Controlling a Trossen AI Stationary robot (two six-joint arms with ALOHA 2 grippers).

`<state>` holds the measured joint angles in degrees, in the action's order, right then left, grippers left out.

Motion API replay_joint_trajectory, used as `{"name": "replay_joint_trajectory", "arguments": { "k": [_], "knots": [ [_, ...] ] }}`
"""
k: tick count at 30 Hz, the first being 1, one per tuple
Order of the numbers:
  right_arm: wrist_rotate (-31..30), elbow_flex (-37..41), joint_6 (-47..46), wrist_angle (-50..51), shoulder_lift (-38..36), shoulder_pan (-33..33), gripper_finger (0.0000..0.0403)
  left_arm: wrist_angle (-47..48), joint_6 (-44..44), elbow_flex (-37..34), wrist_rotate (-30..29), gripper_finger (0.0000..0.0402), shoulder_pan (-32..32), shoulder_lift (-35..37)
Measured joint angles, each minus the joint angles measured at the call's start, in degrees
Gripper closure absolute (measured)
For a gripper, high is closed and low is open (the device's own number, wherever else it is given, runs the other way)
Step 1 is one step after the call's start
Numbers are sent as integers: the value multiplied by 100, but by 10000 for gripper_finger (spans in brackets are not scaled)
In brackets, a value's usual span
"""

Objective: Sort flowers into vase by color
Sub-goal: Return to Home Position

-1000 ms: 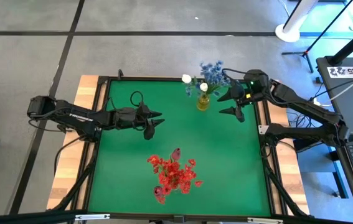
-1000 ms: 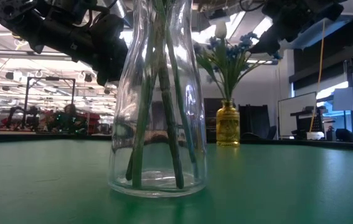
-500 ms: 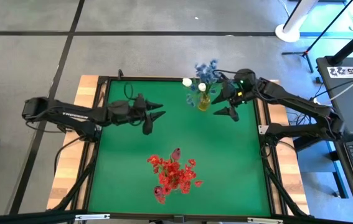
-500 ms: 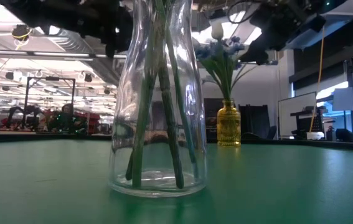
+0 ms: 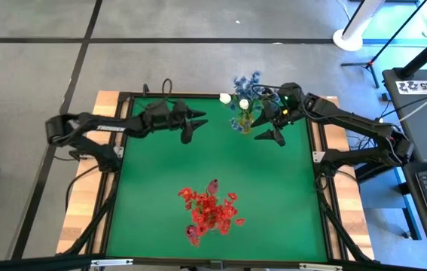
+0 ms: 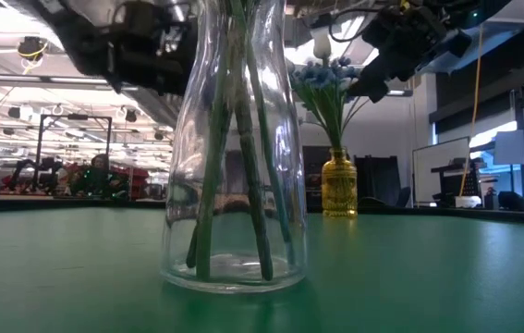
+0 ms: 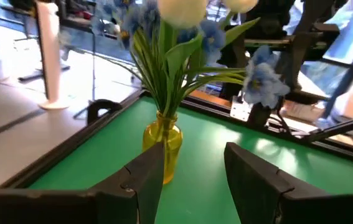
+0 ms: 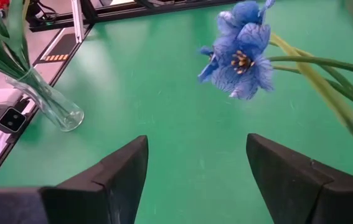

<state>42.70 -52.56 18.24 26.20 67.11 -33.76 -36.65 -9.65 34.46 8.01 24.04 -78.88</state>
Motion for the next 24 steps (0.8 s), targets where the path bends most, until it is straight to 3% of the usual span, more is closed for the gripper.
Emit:
{"name": "replay_joint_trajectory", "arguments": {
  "k": [10, 20, 24],
  "knots": [
    [46, 0, -20, -49, 0, 2, 132, -283, 161, 1264, 606, 239, 214, -1880],
    [48, 0, -114, -51, 0, 5, 132, -51, 234, 2514, 1306, 237, 409, -3071],
    [92, 0, -139, -51, 0, 5, 132, 435, 319, 2865, 1361, 210, 395, -3431]
  ]
}}
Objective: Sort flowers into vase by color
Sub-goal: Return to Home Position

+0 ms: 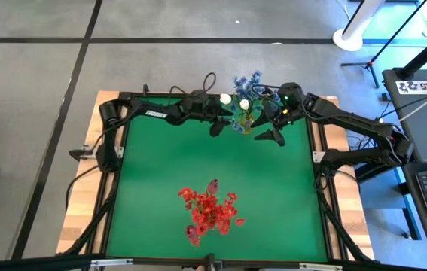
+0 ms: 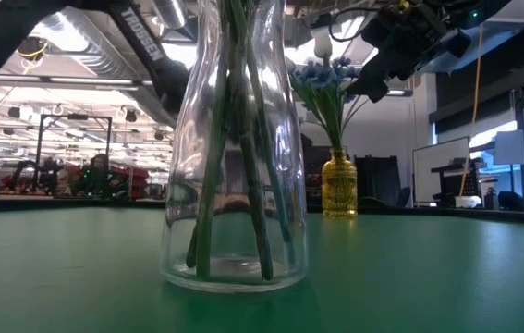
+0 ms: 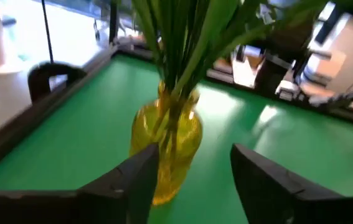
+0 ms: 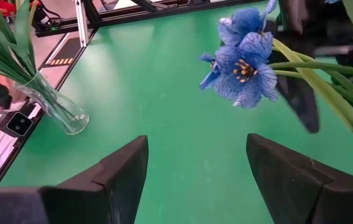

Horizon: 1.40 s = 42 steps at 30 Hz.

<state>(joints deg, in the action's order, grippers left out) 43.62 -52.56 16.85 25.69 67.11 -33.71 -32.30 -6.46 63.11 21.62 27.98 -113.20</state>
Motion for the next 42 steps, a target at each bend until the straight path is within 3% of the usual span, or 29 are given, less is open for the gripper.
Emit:
{"name": "replay_joint_trajectory", "arguments": {
  "k": [7, 11, 21, 27, 32, 42],
  "knots": [
    [1, 0, -8, -23, 0, 0, 132, -69, 213, 103, -478, 136, -177, -182],
    [0, 0, -8, -31, 0, 0, 132, -60, 219, 108, -742, 116, -301, -183],
    [0, 0, -10, -31, 0, 0, 132, 89, 386, 549, -1513, 117, -656, -183],
    [2, 0, -10, -33, 0, -2, 132, 1056, 621, 1279, -2091, 117, -789, -294],
    [76, 0, -12, -32, 0, 0, 132, 1338, 482, 1467, -2303, 117, -769, -542],
    [105, 0, -12, -47, 0, 0, 132, 1021, 39, 1483, -2366, 117, -786, -731]
  ]
}}
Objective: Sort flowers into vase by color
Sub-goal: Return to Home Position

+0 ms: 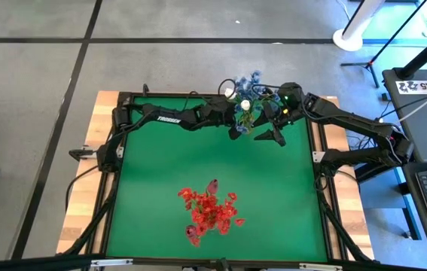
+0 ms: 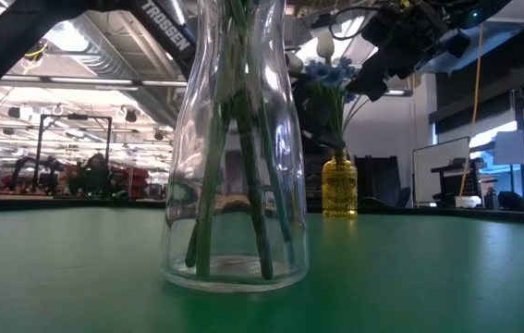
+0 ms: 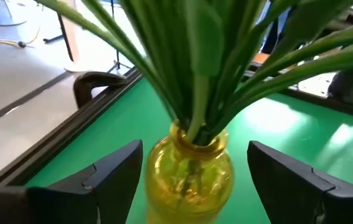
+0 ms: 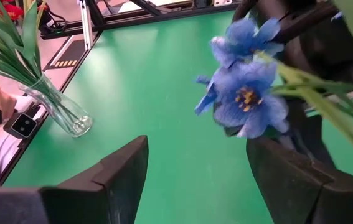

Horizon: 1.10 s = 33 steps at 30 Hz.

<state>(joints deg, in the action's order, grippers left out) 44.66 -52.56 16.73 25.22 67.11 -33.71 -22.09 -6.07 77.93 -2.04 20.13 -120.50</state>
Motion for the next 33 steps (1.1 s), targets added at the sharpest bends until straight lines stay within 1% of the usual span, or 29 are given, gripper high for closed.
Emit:
{"name": "replay_joint_trajectory", "arguments": {
  "k": [9, 13, 17, 21, 23, 26, 33],
  "knots": [
    [61, 0, 0, -123, 0, 0, 132, -810, -85, -7, -54, 117, -106, -73],
    [61, 0, 0, -128, 0, 0, 132, -932, -89, -7, -84, 118, -111, -73],
    [105, 0, 0, -136, 0, 0, 132, -950, -120, -7, -473, 118, -112, -73],
    [105, 0, 0, -139, 0, -1, 132, -981, -133, -7, -641, 131, -113, -73],
    [105, 0, 2, -137, 0, 0, 132, -978, -159, -7, -745, 149, -124, -73],
    [105, 0, 0, -137, 0, -2, 132, -978, -279, -7, -866, 191, -151, -73],
    [105, 0, -81, -148, 0, 0, 132, -976, -284, -7, -958, 325, -254, -73]
  ]
}}
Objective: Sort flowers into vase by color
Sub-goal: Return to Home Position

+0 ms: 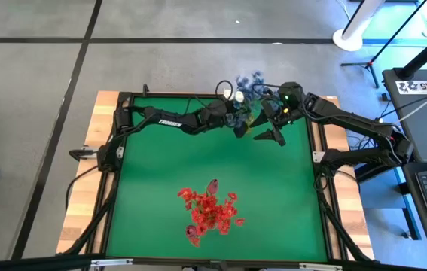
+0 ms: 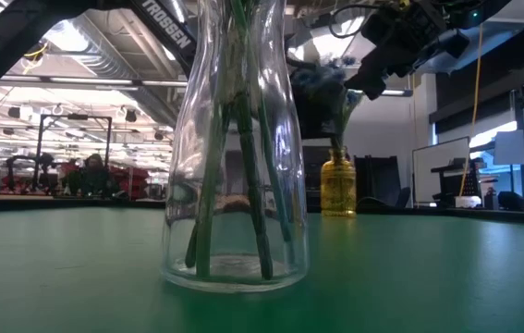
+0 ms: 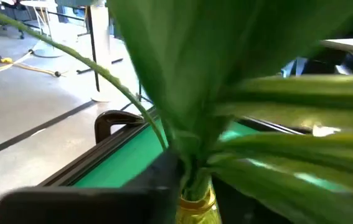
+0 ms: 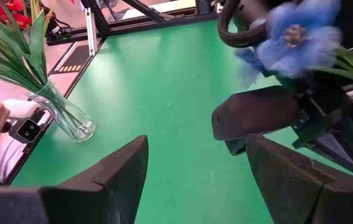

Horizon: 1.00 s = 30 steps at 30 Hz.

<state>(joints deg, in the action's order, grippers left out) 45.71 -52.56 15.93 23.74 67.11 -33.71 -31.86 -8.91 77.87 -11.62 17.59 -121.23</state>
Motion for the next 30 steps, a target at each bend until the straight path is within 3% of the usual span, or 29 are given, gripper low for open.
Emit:
{"name": "replay_joint_trajectory", "arguments": {
  "k": [4, 11, 20, 30],
  "knots": [
    [2, 0, -62, -13, 0, 0, 132, 33, -3, 0, -47, 388, -38, 0],
    [0, 0, -285, -8, -63, 0, 132, 475, -2, 26, -213, 395, -42, 45],
    [-126, 0, -405, 140, -651, -7, 132, 913, 116, 33, -412, 397, -41, 58],
    [-766, 4, -411, 707, -1426, -7, 132, 1089, 197, 28, -529, 397, -38, 57]
  ]
}}
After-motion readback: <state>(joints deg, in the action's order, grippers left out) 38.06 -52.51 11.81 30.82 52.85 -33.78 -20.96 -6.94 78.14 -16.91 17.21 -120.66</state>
